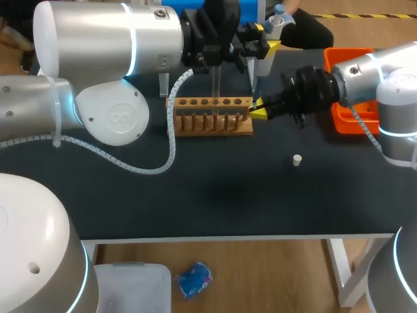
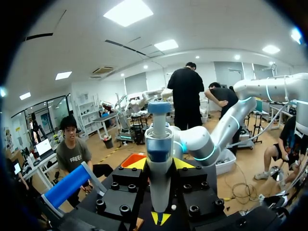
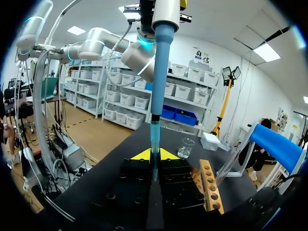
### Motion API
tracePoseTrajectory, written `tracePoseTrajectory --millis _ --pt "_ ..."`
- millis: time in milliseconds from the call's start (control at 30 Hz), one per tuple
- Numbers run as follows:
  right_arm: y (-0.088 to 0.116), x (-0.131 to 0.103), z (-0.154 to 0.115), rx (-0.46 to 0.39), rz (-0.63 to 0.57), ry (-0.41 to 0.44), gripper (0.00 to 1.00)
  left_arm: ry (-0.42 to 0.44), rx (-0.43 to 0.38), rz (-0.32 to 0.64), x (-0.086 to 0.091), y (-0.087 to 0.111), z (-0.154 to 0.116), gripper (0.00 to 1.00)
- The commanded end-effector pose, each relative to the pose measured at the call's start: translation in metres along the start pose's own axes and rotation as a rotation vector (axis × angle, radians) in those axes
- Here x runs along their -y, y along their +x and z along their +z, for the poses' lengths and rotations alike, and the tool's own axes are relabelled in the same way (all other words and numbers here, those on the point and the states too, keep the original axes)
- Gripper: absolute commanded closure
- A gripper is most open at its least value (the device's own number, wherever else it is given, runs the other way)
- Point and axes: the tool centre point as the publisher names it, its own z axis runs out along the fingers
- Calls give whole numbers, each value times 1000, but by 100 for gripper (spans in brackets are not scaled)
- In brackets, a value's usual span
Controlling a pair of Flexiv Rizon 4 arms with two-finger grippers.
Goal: Invert the test tube, pick up the pipette, mount the tip to pipette, aspirate from beaker and dispense into the tube, eject the tip, return the pipette, and cap with the stopper.
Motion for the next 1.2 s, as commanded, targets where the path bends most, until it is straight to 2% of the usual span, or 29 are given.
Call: tracePoseTrajectory --millis 33,500,1200 --pt "2 -1 -1 4 29 -19 100 2 -584 2 -2 -4 -2 100" --pt "2 -5 -2 31 218 -130 100 2 -584 2 -2 -4 -2 100" --pt "-4 -14 -4 52 201 -160 100 2 -584 2 -2 -4 -2 100"
